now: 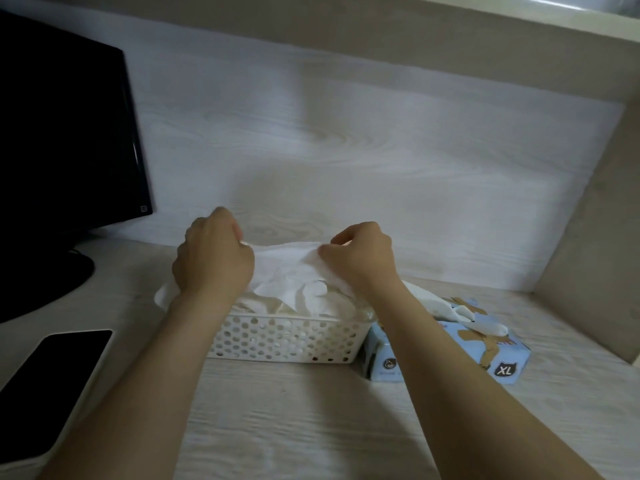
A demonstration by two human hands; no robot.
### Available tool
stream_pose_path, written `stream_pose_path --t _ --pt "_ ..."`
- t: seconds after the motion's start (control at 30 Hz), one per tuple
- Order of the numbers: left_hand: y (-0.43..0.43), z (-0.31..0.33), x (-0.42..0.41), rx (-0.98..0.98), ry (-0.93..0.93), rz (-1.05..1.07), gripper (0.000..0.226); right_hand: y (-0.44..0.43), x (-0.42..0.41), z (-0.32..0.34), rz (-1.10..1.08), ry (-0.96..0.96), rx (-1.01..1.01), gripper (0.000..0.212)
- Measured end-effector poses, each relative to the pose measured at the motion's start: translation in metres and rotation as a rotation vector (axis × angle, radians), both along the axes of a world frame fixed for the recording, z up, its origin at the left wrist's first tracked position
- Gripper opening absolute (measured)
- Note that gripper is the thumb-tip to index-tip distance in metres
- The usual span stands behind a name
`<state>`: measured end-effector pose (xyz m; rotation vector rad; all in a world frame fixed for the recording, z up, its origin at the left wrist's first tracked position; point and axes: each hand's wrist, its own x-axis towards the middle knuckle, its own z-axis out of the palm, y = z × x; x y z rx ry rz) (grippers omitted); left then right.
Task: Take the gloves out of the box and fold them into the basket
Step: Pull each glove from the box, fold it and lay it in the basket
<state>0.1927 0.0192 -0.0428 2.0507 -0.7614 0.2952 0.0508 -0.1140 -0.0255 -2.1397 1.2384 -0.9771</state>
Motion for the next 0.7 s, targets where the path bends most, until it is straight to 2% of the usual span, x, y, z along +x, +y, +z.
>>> stream_pose_path --t 0.13,0.2,0.27,0.33,0.43,0.5,0.57,0.63,0.7 --pt "-0.004 -0.001 -0.001 0.432 -0.077 0.025 0.029 0.004 -0.001 -0.008 -0.032 0.16 -0.202 0.031" --pt "-0.005 0.0 -0.003 0.452 -0.177 0.005 0.039 0.004 -0.003 -0.008 -0.006 0.167 -0.37 0.026" --pt "-0.003 0.002 -0.006 0.333 -0.2 -0.142 0.043 0.006 -0.009 -0.004 0.163 0.097 -0.431 0.027" --pt "0.001 0.005 -0.012 0.247 -0.067 -0.313 0.04 0.011 -0.015 -0.002 0.369 0.16 -0.388 0.031" --pt "0.004 0.005 -0.019 0.387 0.099 -0.444 0.023 0.013 -0.017 -0.007 0.464 0.398 -0.244 0.041" --pt "0.004 0.005 -0.021 0.565 0.078 -0.482 0.026 0.014 -0.02 -0.01 0.457 0.464 -0.107 0.065" --pt "0.004 0.006 -0.022 0.72 0.031 -0.485 0.032 0.017 -0.022 -0.011 0.46 0.502 -0.057 0.084" --pt "0.004 0.009 -0.023 0.805 0.018 -0.488 0.035 0.016 -0.024 -0.012 0.471 0.556 -0.082 0.085" --pt "0.004 0.009 -0.022 0.807 0.032 -0.499 0.038 0.015 -0.025 -0.012 0.483 0.582 -0.093 0.08"
